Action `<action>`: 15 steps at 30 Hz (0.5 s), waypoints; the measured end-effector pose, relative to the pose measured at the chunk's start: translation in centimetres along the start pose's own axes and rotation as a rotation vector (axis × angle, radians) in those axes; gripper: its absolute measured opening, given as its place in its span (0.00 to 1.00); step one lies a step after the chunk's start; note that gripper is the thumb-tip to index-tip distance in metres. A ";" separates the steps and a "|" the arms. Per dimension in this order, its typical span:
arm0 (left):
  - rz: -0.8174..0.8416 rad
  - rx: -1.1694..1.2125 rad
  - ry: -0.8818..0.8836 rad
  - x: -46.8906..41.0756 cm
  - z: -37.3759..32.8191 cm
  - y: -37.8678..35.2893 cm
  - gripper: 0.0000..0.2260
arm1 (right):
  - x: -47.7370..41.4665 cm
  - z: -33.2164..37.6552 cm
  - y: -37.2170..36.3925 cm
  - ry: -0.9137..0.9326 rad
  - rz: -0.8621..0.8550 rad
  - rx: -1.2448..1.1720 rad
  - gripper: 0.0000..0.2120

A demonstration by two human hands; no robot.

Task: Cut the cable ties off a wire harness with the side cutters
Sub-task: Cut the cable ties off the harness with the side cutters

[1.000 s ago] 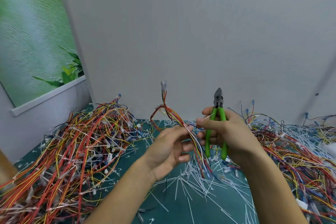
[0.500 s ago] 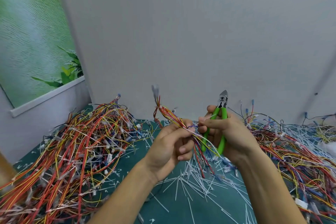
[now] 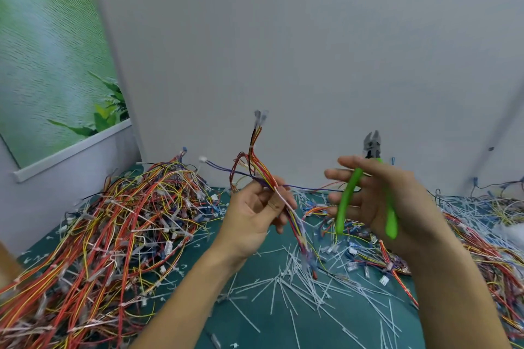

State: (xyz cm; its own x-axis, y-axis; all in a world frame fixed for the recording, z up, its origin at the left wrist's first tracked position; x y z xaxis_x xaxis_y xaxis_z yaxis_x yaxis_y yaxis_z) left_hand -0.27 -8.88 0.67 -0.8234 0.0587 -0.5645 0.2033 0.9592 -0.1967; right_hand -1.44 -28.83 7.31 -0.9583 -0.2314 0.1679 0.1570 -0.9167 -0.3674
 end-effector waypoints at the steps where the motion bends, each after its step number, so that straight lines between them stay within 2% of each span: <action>1: 0.023 -0.012 -0.009 -0.1 -0.1 0.2 0.07 | 0.2 0.4 0.3 -0.009 0.024 -0.041 0.21; 3: 0.084 -0.016 -0.016 -0.2 -0.5 0.5 0.05 | 0.6 1.1 1.2 -0.015 0.086 -0.134 0.16; 6: 0.132 0.039 0.027 -0.2 -0.9 0.9 0.09 | 1.0 2.0 2.4 0.065 0.171 -0.314 0.11; 8: 0.151 0.139 0.078 -0.1 -1.2 1.3 0.09 | 0.8 2.3 3.1 0.155 0.109 -0.374 0.10; 9: 0.163 0.207 0.102 -0.1 -1.4 1.4 0.08 | 0.5 2.2 3.4 0.189 0.009 -0.336 0.08; 10: 0.180 0.285 0.122 -0.2 -1.6 1.5 0.08 | 0.1 1.9 3.6 0.210 -0.119 -0.232 0.06; 12: 0.233 0.441 0.145 -0.3 -2.1 1.5 0.05 | -0.6 1.0 3.5 0.210 -0.324 0.138 0.08; 13: 0.253 0.497 0.146 -0.4 -2.3 1.4 0.04 | -0.9 0.4 3.1 0.189 -0.346 0.348 0.09; 15: 0.249 0.550 0.137 -0.5 -2.6 1.4 0.07 | -1.3 -1.1 1.9 0.112 -0.252 0.737 0.09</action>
State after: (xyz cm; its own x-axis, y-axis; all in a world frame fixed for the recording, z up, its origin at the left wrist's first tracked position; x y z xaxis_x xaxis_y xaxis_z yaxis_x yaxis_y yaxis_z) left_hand -0.96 -6.84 2.70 -0.7694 0.3323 -0.5455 0.6111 0.6315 -0.4772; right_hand -0.18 -29.89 5.40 -0.9983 0.0100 0.0577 0.0125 -0.9258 0.3777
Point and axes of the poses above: each hand's wrist, its own x-axis away from the middle knuckle, its own y-axis out of the back of the hand, z = x × y, the point moved 2 cm from there along -x, towards the middle knuckle, and after that the axes turned 12 degrees about -y, right-handed, at the moved point
